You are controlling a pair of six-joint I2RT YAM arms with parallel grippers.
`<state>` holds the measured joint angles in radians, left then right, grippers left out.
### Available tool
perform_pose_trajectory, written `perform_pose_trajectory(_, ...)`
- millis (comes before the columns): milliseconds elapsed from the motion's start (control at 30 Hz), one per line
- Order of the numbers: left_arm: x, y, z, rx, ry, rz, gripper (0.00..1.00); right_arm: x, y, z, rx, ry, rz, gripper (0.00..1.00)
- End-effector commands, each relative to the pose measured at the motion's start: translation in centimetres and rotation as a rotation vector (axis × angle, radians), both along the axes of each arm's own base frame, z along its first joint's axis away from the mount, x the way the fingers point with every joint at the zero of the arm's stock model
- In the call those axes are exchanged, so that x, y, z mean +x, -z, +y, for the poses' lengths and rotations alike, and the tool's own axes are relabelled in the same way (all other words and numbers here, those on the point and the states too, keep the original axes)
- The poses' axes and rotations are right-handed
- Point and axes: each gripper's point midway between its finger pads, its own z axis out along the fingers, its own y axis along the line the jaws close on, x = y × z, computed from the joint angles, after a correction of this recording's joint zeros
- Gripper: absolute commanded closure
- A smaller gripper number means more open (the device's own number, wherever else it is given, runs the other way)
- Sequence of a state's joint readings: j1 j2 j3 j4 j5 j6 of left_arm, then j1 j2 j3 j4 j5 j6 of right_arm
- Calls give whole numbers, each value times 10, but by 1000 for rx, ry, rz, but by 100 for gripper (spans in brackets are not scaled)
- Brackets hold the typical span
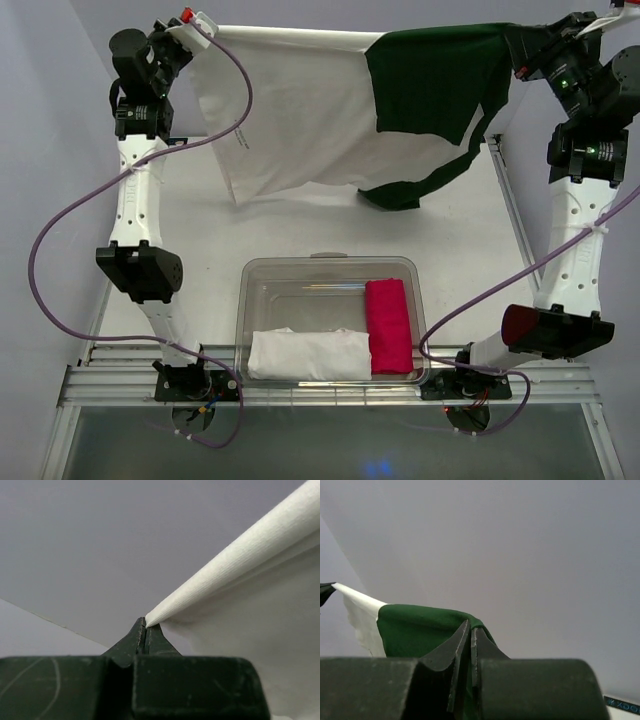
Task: Roll the t-shirts
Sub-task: Flatten out the T-shirt at the center of the board.
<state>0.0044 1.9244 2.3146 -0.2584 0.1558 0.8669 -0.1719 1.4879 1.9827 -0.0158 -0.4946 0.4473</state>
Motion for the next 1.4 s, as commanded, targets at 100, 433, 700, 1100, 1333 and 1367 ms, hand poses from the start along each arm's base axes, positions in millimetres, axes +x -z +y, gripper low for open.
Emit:
perform_pose_trajectory(100,-5,71,28,-30,-94,204,100,50,95,-21,62,27,310,92)
perform_pose_trajectory(433,50,162,16,-205,-31,312,100,161,191,-10,280,-82,497,92)
perform_pose_trajectory(700,79,20,50,-219,-123,-246,100,170,21,-11,543,-189,-13,92)
perform_pose_trajectory(1100,34,-33,44,-260,37,-356,100,130,3,-61,316,-56,-102,92)
perform_pose_trajectory(1333,7,80,17,-191,122,-59,100,129,147,-28,198,-199,237,92)
perform_pose_trajectory(1367,3,142,16,-178,118,64,100,127,206,-27,225,-192,360,92)
